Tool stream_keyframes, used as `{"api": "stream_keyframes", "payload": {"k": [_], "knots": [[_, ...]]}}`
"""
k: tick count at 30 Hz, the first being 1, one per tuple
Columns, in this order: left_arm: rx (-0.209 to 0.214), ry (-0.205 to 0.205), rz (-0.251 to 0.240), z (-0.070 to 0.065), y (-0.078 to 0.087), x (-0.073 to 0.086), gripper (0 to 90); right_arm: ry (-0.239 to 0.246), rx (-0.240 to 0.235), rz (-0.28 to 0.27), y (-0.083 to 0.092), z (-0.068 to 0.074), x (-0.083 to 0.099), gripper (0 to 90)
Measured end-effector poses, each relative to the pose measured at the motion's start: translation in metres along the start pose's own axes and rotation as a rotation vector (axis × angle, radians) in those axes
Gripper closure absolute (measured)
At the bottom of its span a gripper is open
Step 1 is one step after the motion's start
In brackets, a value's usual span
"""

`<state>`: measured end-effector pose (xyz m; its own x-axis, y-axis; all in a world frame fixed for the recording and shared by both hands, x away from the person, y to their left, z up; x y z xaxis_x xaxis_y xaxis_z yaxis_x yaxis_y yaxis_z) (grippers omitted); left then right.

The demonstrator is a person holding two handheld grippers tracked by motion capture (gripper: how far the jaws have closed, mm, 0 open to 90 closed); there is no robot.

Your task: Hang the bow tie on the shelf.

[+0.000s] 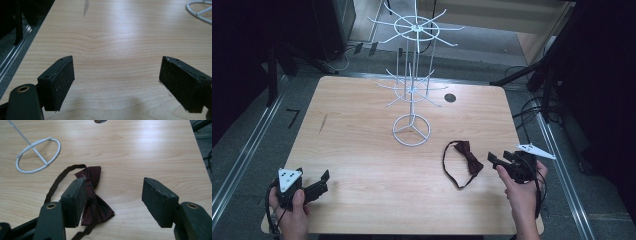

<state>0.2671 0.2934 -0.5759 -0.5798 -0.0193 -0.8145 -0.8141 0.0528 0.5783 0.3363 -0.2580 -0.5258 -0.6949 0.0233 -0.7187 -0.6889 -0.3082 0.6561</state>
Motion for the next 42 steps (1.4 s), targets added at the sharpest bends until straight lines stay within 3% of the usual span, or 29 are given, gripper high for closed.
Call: {"api": "stream_keyframes", "payload": {"k": [3, 10, 17, 29, 35, 42], "knots": [[0.000, -0.002, 0.000, 0.000, 0.000, 0.000, 13.7, 0.000, -0.001, 0.004, -0.003, 0.003, -0.004, 37.5], [-0.002, -0.005, 0.003, -0.001, 0.000, 0.000, 13.7, 0.056, 0.026, 0.047, -0.018, 0.016, -0.018, 38.9], [0.007, -0.012, 0.013, -0.002, -0.001, 0.001, 13.7, 0.067, 0.022, 0.097, -0.031, 0.026, -0.018, 39.0], [0.007, -0.026, 0.017, -0.003, -0.001, 0.001, 13.7, 0.059, 0.023, 0.238, -0.066, 0.030, 0.013, 40.4], [0.011, -0.028, 0.020, -0.003, -0.002, 0.001, 13.7, 0.091, 0.020, 0.300, -0.078, 0.031, 0.031, 47.6], [0.009, -0.030, 0.023, -0.003, -0.002, 0.001, 13.8, 0.087, 0.020, 0.290, -0.080, 0.028, 0.040, 59.3]]}}
Point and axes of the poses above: each handheld gripper's, and its own axes: y roughly backward along the jaws, x roughly out of its underside, z roughly to its left, the point moved 10 cm from there along -y, roughly forward along the jaws, and after that the axes turned 4 degrees about z, right-handed, at the moved point
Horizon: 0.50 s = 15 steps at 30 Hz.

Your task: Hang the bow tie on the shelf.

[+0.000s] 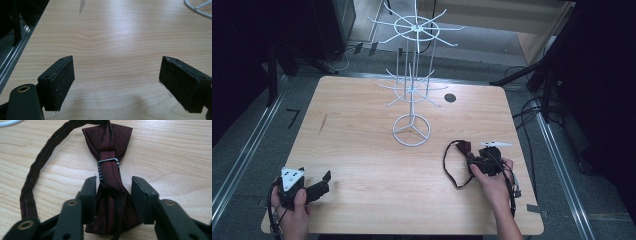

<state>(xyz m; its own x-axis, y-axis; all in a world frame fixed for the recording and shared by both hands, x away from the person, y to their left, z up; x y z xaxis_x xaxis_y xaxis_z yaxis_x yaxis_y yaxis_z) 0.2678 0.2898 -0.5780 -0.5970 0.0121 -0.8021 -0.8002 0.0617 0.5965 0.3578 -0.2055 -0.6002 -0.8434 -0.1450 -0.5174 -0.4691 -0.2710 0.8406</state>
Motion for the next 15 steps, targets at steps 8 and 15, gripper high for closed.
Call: {"api": "stream_keyframes", "payload": {"k": [8, 15], "knots": [[-0.005, -0.002, 0.000, 0.0000, -0.0001, 0.0001, 13.9, 0.048, 0.025, -0.013, -0.0019, 0.0008, 0.0039, 76.2], [-0.005, -0.002, 0.000, -0.0003, -0.0001, 0.0000, 14.0, 0.055, 0.024, -0.021, -0.0032, 0.0007, 0.0033, 80.9]]}}
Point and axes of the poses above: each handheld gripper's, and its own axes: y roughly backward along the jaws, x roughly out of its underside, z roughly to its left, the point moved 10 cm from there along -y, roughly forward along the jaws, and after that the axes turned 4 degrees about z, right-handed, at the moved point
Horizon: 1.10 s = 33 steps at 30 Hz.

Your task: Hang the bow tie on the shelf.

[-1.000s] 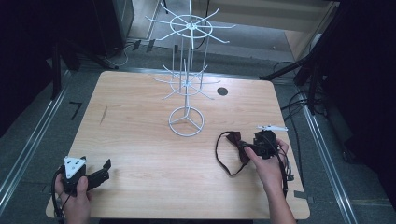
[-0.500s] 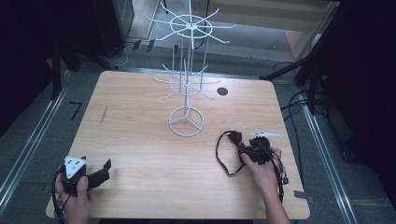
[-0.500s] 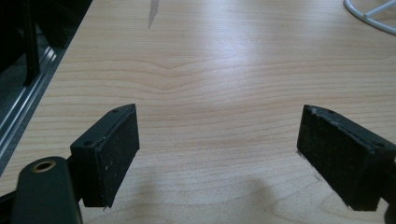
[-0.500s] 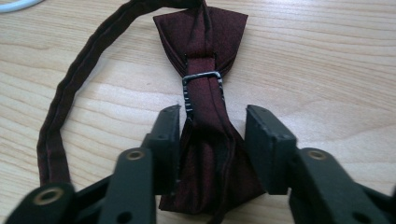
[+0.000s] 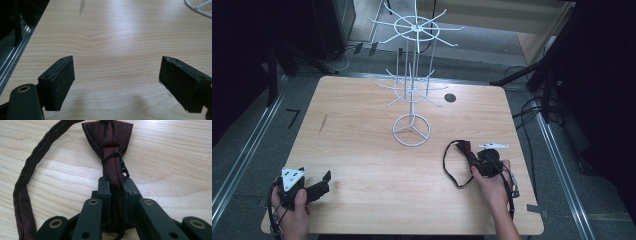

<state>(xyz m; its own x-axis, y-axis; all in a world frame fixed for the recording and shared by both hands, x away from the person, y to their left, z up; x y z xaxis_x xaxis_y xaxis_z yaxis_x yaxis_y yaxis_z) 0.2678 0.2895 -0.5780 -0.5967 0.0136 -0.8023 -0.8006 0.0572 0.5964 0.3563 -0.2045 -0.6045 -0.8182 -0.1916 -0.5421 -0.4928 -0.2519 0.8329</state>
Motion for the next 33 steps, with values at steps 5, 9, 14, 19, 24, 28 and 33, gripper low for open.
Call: {"api": "stream_keyframes", "payload": {"k": [5, 9, 14, 19, 24, 28, 33], "knots": [[0.001, 0.000, 0.000, 0.000, 0.000, 0.000, 14.0, -0.035, -0.015, 0.001, 0.000, -0.002, -0.001, 83.3], [0.004, 0.002, 0.004, 0.000, 0.000, 0.000, 14.0, -0.048, -0.002, -0.062, 0.006, -0.005, -0.005, 83.8], [0.002, 0.000, 0.002, 0.000, 0.000, 0.000, 14.0, -0.055, 0.012, -0.160, 0.021, -0.005, -0.019, 83.8], [0.000, -0.001, 0.002, 0.000, 0.000, 0.000, 14.0, -0.026, 0.004, -0.217, 0.038, 0.003, -0.036, 83.8], [0.002, -0.001, 0.001, 0.000, 0.000, 0.000, 14.0, 0.005, -0.013, -0.271, 0.054, 0.018, -0.051, 83.8], [0.001, -0.001, 0.004, 0.000, 0.000, 0.000, 14.0, 0.027, -0.024, -0.303, 0.065, 0.029, -0.060, 83.8], [0.006, 0.004, 0.006, 0.000, 0.000, 0.000, 14.0, 0.041, -0.031, -0.331, 0.077, 0.037, -0.069, 83.8]]}}
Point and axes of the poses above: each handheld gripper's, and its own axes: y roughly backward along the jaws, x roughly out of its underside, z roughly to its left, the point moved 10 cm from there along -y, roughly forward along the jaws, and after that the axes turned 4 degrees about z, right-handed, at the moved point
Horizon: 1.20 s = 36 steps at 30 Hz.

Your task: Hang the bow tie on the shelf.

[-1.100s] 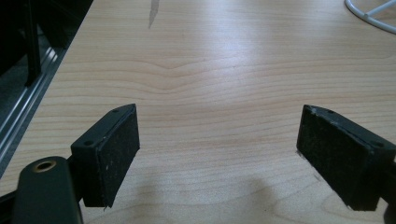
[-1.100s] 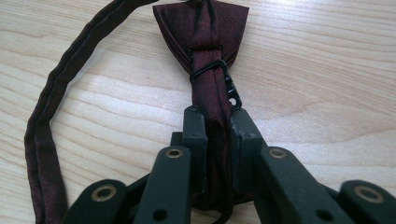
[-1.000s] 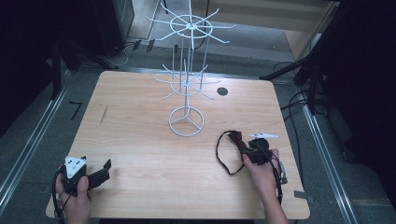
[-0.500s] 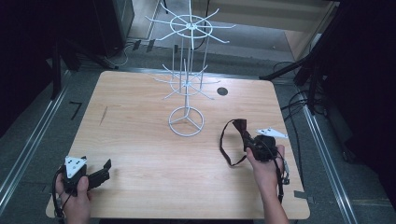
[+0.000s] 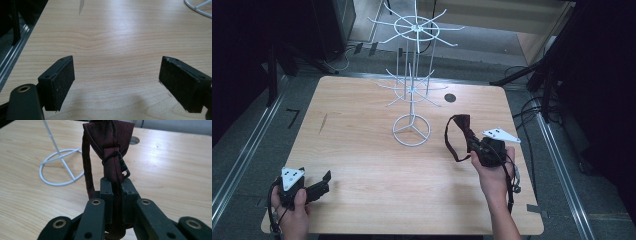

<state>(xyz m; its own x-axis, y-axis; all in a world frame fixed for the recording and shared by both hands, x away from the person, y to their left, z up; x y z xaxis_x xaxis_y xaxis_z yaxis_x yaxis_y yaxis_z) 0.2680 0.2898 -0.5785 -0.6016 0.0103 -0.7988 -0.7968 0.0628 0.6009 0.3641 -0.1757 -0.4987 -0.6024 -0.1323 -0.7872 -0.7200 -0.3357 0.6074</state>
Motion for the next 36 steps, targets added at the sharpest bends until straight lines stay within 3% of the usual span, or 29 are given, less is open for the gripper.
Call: {"api": "stream_keyframes", "payload": {"k": [14, 36], "knots": [[0.000, -0.002, 0.000, 0.000, 0.000, 0.000, 14.1, 0.049, -0.036, -0.087, 0.031, 0.016, -0.029, 83.7], [0.008, -0.002, 0.009, -0.001, -0.001, 0.000, 14.1, 0.092, -0.066, -0.146, 0.049, 0.036, -0.045, 83.6]]}}
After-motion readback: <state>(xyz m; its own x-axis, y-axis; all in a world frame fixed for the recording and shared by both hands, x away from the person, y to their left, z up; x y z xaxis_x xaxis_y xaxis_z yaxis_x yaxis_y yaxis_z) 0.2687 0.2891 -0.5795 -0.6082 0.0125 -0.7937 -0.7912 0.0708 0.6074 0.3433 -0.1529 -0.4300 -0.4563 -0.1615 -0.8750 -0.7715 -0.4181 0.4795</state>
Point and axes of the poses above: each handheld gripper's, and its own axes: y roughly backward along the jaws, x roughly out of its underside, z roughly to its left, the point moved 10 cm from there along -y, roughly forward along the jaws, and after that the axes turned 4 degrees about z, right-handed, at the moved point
